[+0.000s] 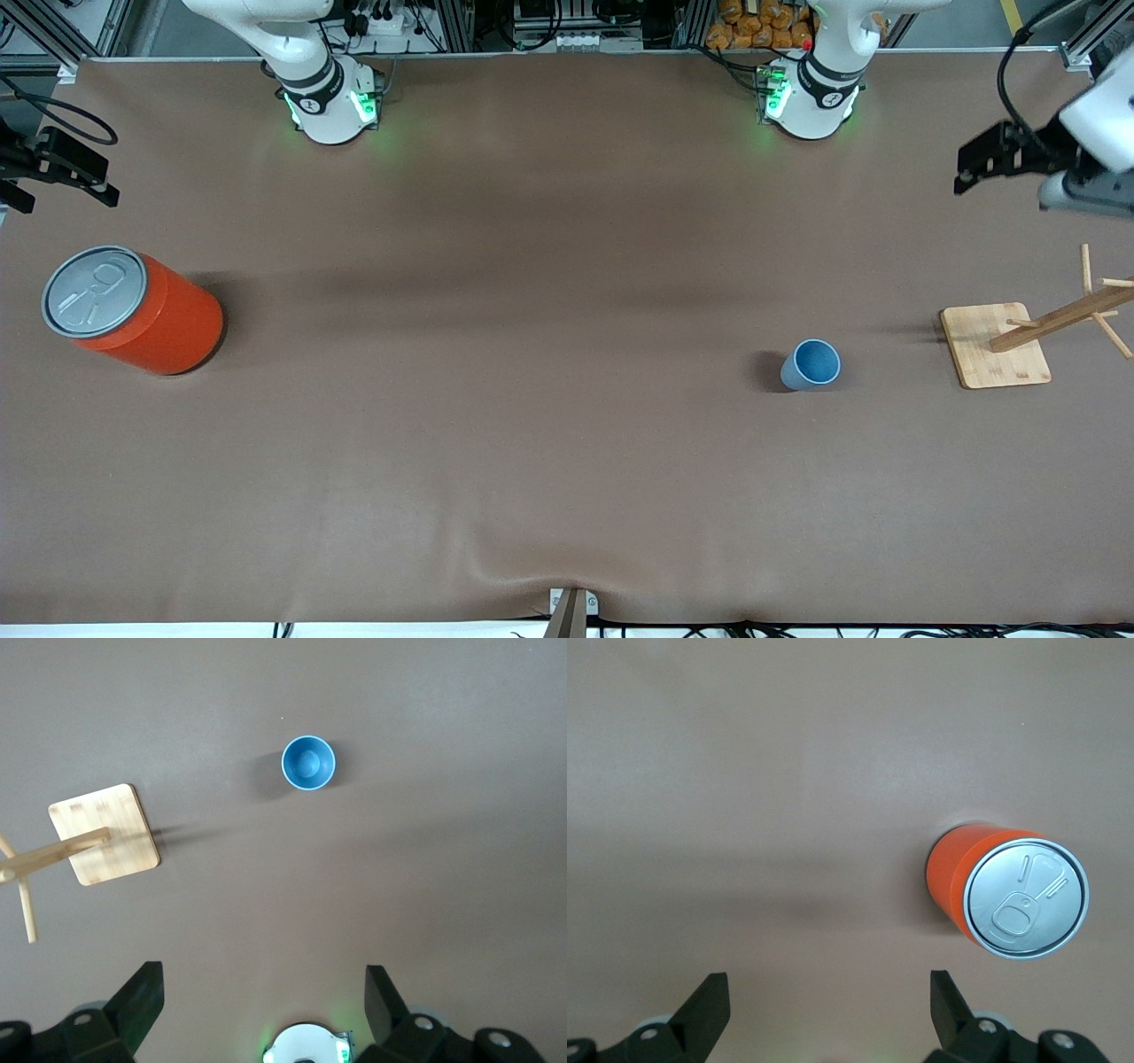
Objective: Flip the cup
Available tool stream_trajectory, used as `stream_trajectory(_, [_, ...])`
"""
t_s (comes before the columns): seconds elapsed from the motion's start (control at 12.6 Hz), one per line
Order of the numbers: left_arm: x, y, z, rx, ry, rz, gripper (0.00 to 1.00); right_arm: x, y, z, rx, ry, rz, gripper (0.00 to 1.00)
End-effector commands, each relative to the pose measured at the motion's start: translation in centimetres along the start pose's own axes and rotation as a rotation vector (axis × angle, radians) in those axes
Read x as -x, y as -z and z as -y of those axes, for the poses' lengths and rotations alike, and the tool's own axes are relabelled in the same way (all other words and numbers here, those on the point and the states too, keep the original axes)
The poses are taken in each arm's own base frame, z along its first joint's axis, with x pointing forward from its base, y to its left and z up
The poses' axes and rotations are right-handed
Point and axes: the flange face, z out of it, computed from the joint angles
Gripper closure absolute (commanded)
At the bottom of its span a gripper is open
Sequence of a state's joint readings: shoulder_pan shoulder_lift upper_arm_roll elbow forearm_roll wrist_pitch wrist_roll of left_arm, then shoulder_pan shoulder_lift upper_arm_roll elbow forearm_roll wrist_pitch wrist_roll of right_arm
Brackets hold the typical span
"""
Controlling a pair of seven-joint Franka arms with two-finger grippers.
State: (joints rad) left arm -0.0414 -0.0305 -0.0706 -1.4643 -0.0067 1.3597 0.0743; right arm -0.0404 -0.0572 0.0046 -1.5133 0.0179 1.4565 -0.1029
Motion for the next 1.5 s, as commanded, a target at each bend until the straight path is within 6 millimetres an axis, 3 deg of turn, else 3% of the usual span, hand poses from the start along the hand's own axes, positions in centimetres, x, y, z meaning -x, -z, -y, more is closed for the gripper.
stream_trajectory(0.0, [0.5,0.43,-0.31,-0.023,0.024,-0.005,0.0,0.02,0.22,-0.07,-0.017,-0.014,0.005,0.0])
stream_trajectory(0.55, [0.14,-0.07,-0.16,-0.023,0.005,0.004,0.0,0.07,0.18,-0.07,-0.018,-0.016,0.009,0.0])
stream_trajectory(1.43, [-0.32,-0.16,0.22,-0.018,0.133,-0.025,0.0,0.05,0.12,0.09,-0.018,-0.065,0.014,0.0])
